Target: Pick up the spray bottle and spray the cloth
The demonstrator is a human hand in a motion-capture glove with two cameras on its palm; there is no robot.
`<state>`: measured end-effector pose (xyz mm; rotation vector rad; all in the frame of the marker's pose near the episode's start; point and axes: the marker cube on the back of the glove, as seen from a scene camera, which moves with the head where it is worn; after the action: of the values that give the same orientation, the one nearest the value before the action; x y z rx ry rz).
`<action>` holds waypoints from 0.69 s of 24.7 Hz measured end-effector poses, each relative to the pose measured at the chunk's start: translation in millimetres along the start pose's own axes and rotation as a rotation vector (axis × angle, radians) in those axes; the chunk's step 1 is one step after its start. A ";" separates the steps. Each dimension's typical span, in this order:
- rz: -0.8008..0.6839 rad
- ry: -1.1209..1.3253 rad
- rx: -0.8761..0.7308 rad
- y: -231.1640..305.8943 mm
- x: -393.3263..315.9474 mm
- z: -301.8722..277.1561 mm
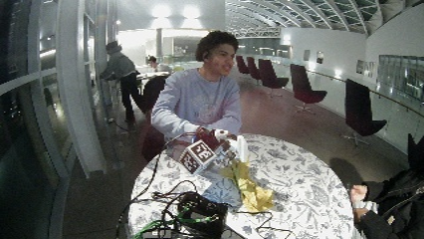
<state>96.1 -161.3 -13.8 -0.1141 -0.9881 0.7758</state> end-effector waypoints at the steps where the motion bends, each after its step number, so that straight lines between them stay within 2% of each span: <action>1: -0.063 0.024 0.038 -0.6 -5.3 7.8; 5: -0.356 0.043 0.122 -7.7 -38.0 50.4; 10: -0.681 0.078 0.078 -31.8 -69.6 119.6; 13: -0.813 0.136 -0.006 -48.3 -74.2 166.5; 17: -0.916 0.228 -0.234 -58.4 -68.7 218.4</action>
<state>-65.2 -301.9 86.2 0.0528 -0.7904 -0.1900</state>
